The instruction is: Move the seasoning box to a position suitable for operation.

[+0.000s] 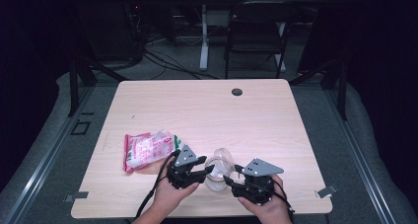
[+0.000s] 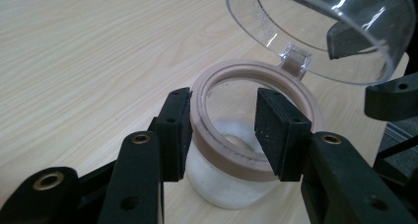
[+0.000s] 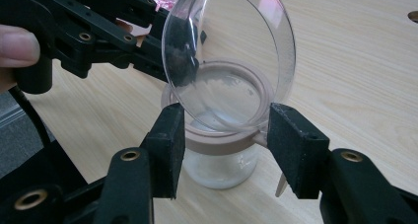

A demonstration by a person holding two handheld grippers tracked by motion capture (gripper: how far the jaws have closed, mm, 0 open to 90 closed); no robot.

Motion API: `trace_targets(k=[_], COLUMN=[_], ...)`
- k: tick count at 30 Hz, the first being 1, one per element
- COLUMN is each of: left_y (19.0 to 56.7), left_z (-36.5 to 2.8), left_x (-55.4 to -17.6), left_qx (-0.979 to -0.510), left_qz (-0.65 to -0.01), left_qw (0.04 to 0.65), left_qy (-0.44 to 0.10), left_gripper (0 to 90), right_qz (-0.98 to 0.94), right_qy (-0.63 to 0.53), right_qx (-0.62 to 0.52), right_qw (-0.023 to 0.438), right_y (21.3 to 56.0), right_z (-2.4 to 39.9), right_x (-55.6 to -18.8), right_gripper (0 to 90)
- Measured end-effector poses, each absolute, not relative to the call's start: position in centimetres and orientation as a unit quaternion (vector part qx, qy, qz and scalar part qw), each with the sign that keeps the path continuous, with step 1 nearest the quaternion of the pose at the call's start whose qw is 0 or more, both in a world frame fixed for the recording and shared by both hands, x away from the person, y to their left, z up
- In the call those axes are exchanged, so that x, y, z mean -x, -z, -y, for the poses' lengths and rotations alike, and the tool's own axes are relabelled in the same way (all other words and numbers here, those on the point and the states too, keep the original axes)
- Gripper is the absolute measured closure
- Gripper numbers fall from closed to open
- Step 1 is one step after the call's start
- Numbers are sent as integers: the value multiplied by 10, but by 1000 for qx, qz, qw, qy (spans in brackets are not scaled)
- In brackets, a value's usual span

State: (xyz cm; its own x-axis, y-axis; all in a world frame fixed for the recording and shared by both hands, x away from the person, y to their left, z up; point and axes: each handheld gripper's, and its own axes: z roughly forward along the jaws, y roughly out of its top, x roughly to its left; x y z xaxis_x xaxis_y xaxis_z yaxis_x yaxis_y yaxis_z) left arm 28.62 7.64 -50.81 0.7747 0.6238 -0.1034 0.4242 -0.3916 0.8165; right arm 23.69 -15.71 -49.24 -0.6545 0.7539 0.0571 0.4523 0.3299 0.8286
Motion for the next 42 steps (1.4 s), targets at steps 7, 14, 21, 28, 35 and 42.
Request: trace_targets(k=[7,14,21,28,35,42], left_y=[512,514,514,514,515,515], left_z=[-77,-75,-76,-75,-76,-76], left_x=[-287,-286,-285,-285,-285,-284], left_qx=[-830,-830,-830,-830,-829,-829], left_qz=[-318,-313,-313,-310,-309,-309], left_qw=[444,448,449,450,451,452], left_qy=[-110,-109,-109,-114,-115,-115], left_gripper=[615,650,651,652,652,653], right_qz=[-797,-794,-793,-786,-784,-780], right_qy=[-437,-438,-440,-450,-446,-448], right_qx=[-380,-384,-383,-386,-393,-406], right_qw=[171,173,176,176,178,160], right_y=[493,493,492,488,487,489], right_z=[159,161,164,172,181,189], right_x=[-237,-238,-238,-237,-236,-240], right_gripper=[490,492,494,559,591,588])
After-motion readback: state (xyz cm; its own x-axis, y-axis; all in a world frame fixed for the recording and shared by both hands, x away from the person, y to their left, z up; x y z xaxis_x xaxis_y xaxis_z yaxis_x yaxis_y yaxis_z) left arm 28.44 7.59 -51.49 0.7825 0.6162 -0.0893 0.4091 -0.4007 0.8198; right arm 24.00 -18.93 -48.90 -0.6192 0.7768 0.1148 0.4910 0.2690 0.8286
